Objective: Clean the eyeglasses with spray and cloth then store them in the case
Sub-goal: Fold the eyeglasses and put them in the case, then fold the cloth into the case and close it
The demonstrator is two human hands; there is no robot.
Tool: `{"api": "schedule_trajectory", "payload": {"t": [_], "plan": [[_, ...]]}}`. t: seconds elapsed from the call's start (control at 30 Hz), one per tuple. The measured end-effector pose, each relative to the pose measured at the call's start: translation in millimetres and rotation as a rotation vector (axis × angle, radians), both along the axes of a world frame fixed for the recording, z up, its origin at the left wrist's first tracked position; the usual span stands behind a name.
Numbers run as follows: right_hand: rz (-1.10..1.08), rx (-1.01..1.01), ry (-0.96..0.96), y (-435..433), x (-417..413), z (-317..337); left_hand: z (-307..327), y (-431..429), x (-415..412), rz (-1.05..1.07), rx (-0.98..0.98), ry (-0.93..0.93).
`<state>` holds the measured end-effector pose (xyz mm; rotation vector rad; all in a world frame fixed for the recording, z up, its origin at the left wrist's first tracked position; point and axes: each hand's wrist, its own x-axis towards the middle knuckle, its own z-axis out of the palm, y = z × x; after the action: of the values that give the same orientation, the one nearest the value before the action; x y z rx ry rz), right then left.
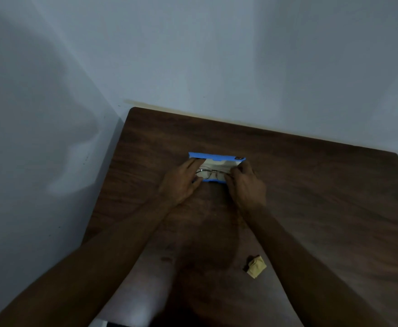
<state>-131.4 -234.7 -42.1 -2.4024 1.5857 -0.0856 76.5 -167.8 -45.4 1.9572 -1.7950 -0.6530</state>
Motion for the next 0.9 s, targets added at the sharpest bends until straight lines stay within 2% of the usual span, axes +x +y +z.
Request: {"api": "schedule_trajectory", "payload": {"t": [0.43, 0.53, 0.73, 0.9], "plan": [[-0.011, 0.036, -0.116, 7, -4, 1, -3, 8, 4, -0.039, -0.021, -0.114], [-0.034, 0.067, -0.13, 13, -9, 5, -5, 11, 4, -0.016, -0.003, -0.082], [-0.141, 0.057, -0.323, 50, -35, 20, 1, 26, 5, -0.05, -0.175, -0.044], [-0.265, 0.136, -0.313, 104, -77, 25, 3, 49, -1, -0.002, -0.235, -0.028]]}}
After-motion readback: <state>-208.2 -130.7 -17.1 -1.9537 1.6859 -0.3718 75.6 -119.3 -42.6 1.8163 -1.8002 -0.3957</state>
